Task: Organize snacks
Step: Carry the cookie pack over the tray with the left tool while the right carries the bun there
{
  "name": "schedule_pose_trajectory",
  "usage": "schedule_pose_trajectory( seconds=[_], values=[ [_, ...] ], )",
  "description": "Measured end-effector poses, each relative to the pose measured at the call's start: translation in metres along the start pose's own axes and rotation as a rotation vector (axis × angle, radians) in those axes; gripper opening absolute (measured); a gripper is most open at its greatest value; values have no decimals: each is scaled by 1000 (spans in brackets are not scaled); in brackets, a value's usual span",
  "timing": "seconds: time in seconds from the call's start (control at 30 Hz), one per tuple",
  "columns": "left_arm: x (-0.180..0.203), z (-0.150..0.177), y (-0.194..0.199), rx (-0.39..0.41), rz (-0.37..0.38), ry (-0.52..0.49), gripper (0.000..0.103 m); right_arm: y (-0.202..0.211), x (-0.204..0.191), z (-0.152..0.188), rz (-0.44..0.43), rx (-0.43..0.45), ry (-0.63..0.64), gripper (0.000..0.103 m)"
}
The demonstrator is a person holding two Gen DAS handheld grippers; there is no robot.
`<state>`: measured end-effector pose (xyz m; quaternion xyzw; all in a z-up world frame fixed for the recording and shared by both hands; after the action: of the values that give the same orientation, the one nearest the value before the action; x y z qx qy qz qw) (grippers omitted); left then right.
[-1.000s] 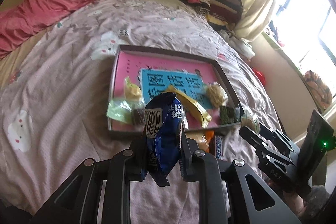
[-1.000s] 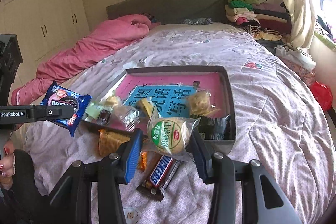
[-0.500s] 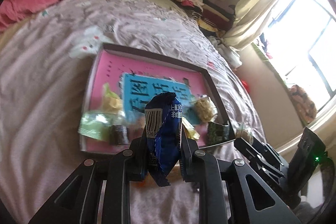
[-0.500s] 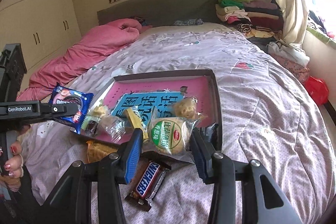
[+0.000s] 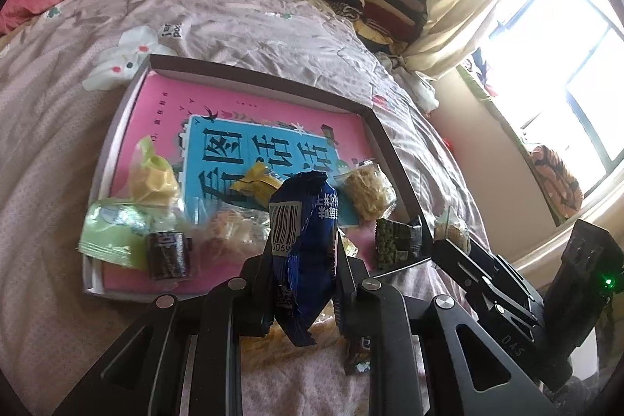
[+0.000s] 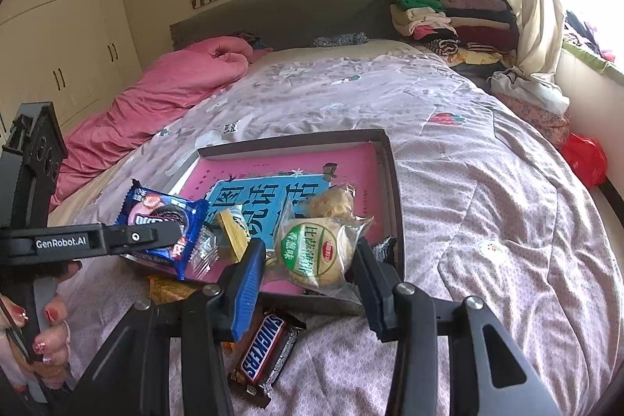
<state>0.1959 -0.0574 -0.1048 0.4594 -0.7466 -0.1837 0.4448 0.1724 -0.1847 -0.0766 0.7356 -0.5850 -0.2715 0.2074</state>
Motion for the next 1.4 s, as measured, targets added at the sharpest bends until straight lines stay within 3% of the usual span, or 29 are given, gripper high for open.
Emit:
schedule_pose_trajectory(
  seconds=[0.63,1.03,1.2,1.4],
  values=[
    [-11,-8,-18,4,-26,14,25,-28,-9,4,4,-52,19,46],
    [-7,-12,-22,13,-91,-52,25,-47,-17,10,-8,-100,44,46],
    [-5,-12,-24,4,-85,-54,25,-53,-27,16,-31,-124,72,46],
    [1,-10,-29,-8,-78,-66,25,-59,-22,18,-2,-139,68,46]
  ],
)
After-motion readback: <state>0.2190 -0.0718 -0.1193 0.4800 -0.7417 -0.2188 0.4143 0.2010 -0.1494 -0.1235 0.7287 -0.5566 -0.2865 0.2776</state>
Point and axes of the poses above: each gripper's, at about its wrist camera, not at the fingertips, and y roughly against the way its jaws point, x to its right, z to its underside, the point moved 8 cm from there along -y, roughly the way its jaws point
